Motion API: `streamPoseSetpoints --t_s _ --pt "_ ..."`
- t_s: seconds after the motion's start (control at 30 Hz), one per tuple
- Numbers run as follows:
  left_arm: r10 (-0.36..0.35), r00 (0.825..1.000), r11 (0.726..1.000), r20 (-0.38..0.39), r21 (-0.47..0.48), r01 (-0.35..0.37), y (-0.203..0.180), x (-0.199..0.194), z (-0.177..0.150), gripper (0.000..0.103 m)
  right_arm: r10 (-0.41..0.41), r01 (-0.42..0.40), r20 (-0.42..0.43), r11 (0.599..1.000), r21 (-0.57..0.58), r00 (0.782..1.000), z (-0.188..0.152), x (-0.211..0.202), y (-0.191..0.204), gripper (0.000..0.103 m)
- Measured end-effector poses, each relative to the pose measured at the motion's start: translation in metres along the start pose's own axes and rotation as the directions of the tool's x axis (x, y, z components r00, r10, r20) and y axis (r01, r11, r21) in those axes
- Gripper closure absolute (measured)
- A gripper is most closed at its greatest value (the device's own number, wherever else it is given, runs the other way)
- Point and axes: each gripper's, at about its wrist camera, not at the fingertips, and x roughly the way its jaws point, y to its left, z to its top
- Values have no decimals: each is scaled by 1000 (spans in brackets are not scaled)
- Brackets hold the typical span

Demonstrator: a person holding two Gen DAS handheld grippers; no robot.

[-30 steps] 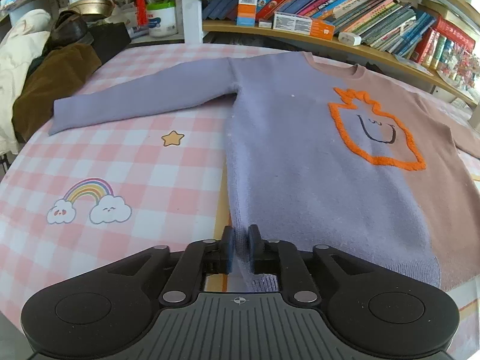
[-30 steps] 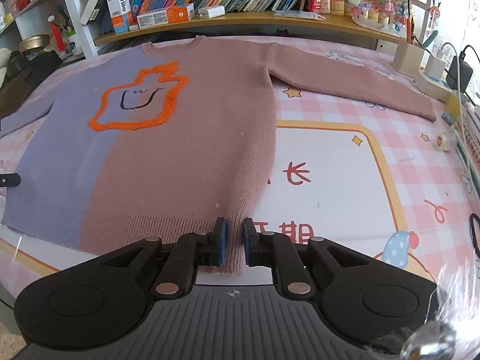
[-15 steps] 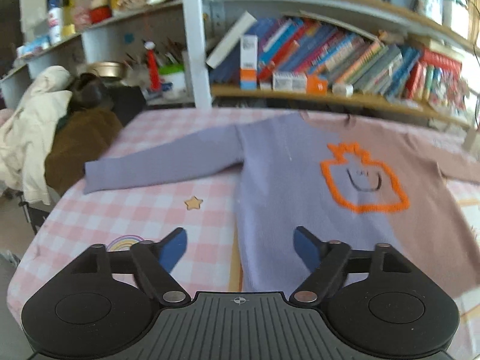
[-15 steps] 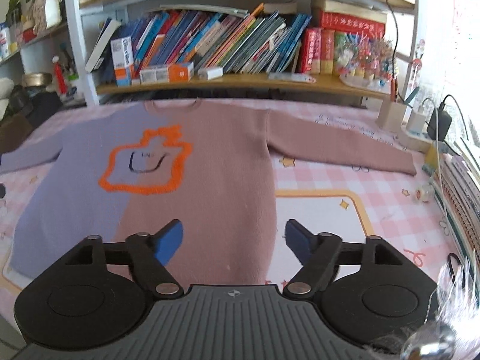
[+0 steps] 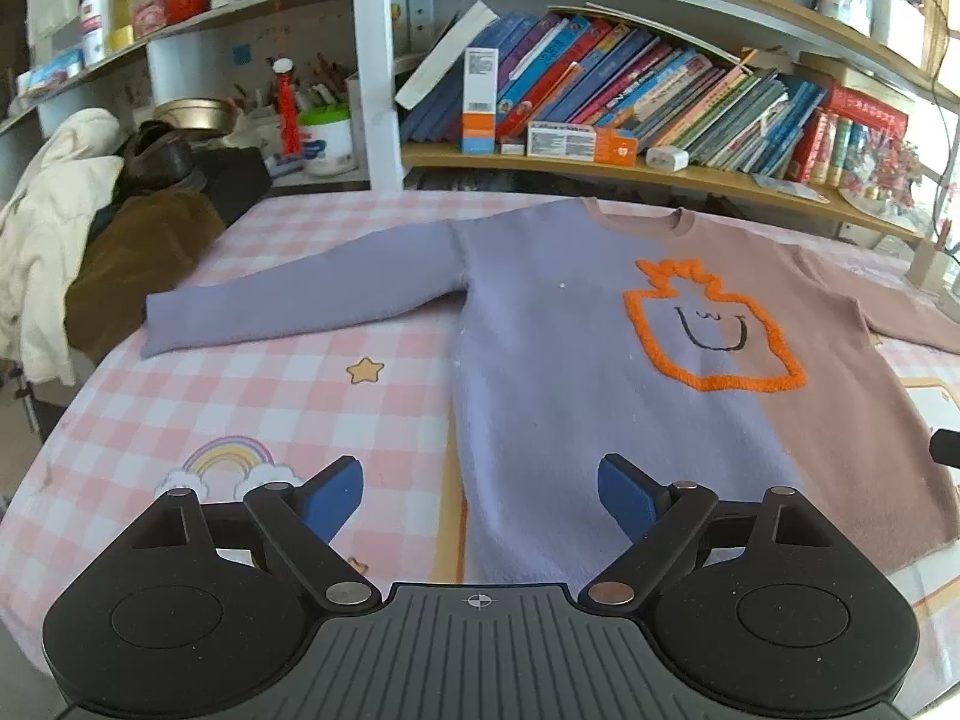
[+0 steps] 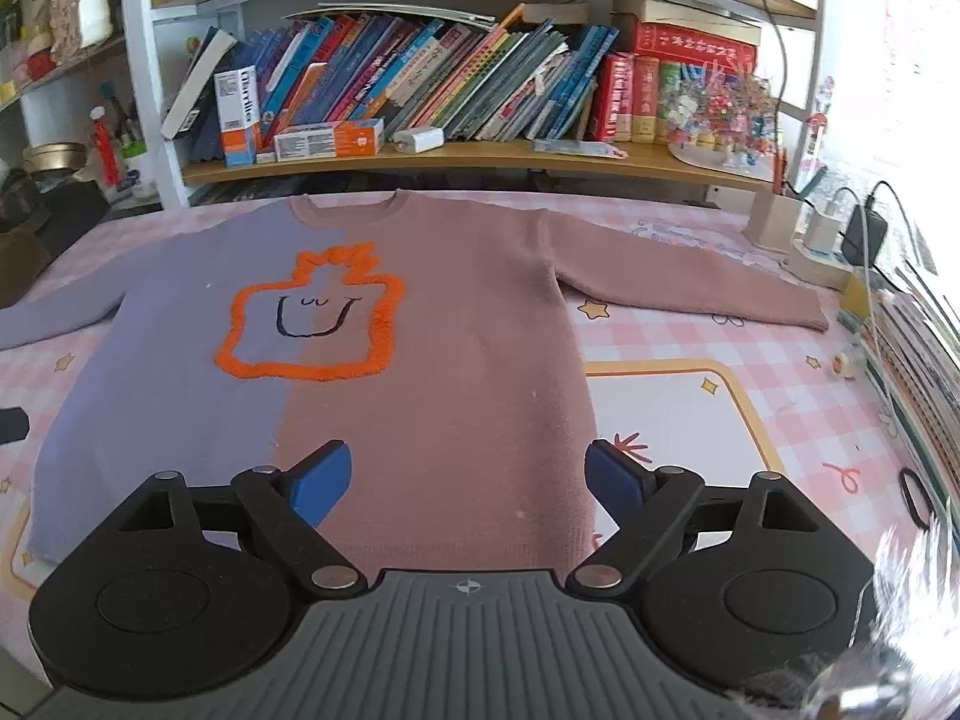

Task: Fold clothes
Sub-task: 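Open both grippers and move the left gripper to the lavender sleeve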

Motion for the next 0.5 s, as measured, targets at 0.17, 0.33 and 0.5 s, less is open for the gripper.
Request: streamPoseSetpoints --t_s 0.17,0.33,0.5 --pt "-42 999 999 0 10 42 24 9 9 15 -56 56 -1 998 28 998 1 -5 27 16" --pt "-80 997 997 -3 23 80 51 19 17 14 -90 90 1 995 37 996 0 -12 59 15" --pt "-100 995 995 -12 20 100 80 30 23 14 -117 116 17 992 51 993 2 -15 88 15"
